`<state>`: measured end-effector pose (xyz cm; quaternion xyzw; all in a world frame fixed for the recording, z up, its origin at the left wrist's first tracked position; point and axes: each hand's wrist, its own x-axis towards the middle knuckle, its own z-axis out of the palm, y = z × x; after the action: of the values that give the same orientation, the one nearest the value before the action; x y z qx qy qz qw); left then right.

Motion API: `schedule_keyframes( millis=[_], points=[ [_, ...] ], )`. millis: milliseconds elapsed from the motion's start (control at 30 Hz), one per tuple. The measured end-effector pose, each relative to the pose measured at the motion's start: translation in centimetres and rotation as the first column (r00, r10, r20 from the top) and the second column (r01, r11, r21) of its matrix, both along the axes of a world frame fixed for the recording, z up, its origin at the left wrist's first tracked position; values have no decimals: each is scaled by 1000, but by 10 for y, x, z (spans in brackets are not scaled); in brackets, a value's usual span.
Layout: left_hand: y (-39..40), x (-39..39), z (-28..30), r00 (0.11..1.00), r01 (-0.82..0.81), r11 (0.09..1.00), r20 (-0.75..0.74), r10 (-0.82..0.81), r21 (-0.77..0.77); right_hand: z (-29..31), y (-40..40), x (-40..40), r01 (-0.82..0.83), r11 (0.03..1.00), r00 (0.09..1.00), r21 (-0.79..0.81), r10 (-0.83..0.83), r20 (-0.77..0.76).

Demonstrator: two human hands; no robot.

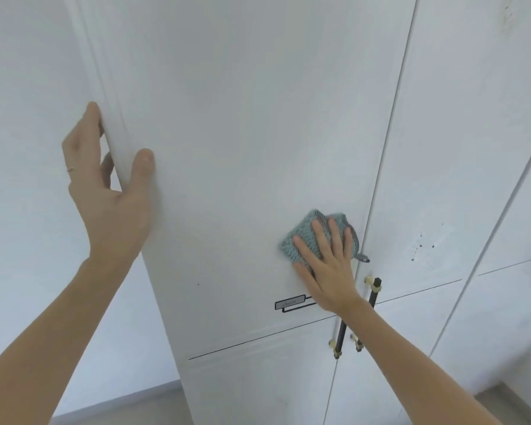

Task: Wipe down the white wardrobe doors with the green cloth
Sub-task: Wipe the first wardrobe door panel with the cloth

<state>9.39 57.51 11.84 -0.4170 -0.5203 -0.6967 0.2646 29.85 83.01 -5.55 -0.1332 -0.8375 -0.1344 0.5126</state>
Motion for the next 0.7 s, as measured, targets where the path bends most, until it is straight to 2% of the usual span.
schedule_keyframes(
  millis=[133, 267, 467, 700],
  points=[
    [-8, 5, -48, 997, 20, 997, 80, -14, -72, -82, -21, -3, 38, 994, 998, -107, -33, 44],
    [-17, 7, -80, 989, 72, 989, 134, -54, -128, -109, -40, -9, 93, 990, 993, -109, -83, 88],
    [-21, 5, -81, 987, 83, 988, 148, -63, -132, -39, -79, -54, -25, 991, 987, 134, 3, 161],
    [-15, -1, -32, 997, 44, 993, 66, -37, -107, 97, -93, -70, -67, 968, 990, 242, 35, 135]
  ],
)
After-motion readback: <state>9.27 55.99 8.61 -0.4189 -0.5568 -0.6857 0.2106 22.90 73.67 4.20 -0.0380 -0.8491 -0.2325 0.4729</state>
